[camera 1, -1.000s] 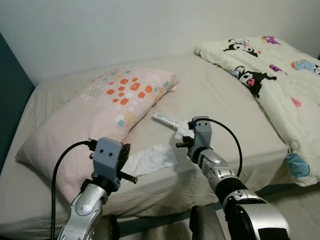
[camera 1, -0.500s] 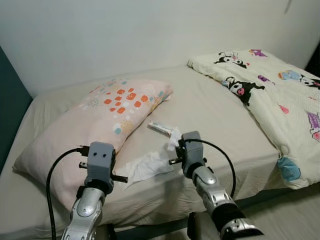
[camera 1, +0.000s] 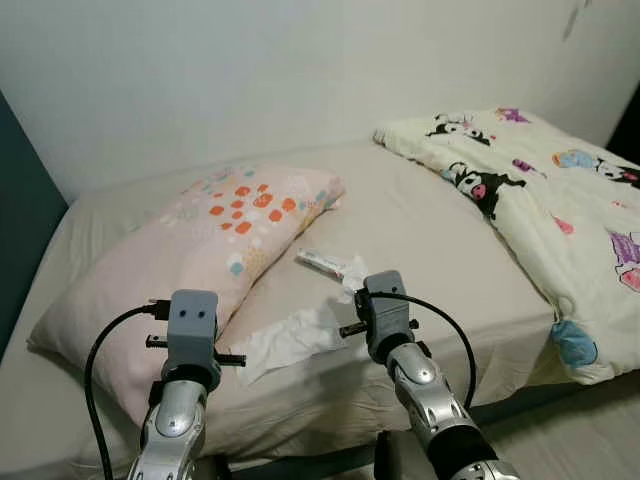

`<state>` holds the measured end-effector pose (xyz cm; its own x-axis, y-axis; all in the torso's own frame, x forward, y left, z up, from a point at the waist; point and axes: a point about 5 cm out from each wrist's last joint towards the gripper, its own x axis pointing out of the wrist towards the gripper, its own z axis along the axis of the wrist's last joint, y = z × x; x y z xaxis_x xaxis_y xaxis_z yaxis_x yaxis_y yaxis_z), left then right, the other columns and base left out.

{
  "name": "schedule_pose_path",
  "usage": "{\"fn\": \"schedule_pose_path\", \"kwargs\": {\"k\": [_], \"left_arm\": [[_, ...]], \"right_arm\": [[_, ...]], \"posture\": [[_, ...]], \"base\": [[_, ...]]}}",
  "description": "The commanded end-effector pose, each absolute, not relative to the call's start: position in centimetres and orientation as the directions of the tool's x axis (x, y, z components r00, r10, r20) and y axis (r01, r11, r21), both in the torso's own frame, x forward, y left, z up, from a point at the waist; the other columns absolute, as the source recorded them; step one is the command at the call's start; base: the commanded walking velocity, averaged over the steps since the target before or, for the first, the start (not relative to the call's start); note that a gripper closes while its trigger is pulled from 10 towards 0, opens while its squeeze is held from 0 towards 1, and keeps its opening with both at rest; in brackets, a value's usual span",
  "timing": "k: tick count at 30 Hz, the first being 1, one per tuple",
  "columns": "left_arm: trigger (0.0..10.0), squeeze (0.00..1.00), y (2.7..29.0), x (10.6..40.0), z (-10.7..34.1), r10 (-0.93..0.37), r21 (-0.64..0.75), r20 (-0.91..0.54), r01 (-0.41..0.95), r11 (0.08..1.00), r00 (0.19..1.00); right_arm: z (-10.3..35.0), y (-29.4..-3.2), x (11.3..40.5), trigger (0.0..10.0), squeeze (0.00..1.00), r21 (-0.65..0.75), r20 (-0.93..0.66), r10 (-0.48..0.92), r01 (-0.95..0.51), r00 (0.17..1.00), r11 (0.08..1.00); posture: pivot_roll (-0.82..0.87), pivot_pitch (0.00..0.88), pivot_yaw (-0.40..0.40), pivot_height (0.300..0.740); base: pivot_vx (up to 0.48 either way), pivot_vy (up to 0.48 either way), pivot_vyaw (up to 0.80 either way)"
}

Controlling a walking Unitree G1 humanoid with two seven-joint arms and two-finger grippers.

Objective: Clean up the room

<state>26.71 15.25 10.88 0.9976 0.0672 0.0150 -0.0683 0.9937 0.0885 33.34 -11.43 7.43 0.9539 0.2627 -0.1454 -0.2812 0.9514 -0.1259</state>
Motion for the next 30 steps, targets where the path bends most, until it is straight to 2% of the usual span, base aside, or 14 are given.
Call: {"fn": "schedule_pose_path", "kwargs": {"k": [1,30], "left_arm": [[10.0,0.0,15.5,26.8,10.7,0.084,0.1,0.01,-0.084,0.991,0.996],[10.0,0.0,15.9,26.9,10.3,0.111,0.097,0.01,-0.112,0.989,0.994]], "right_arm": [[7.4,-11.2,33.2,10.0,0.0,-0.131,-0.146,0.267,-0.286,0.953,0.949],[6.8,-10.1,32.3,10.0,0.0,-0.131,-0.184,0.295,-0.321,0.938,0.938]], "posture": [[0.0,0.015,-0.005,0.611],[0.01,0.012,-0.019,0.736]], "base": [[0.0,0.0,0.0],[0.0,0.0,0.0]]}}
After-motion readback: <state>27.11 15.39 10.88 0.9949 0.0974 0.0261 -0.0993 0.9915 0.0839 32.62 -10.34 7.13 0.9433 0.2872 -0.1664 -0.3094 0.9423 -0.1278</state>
